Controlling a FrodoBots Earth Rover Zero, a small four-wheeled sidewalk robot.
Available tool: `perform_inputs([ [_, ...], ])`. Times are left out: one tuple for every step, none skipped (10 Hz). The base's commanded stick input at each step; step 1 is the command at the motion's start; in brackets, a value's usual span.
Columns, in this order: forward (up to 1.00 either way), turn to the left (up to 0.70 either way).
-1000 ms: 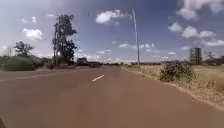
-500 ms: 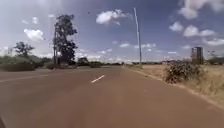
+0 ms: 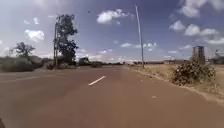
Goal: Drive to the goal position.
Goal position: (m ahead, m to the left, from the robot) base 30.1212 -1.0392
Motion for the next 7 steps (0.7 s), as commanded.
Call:
perform_inputs([
  [0.85, 0.01],
  [0.85, 0.01],
  [0.85, 0.01],
  [0.85, -0.06],
  [0.85, -0.19],
  [0.85, -0.33],
  [0.85, 0.01],
])
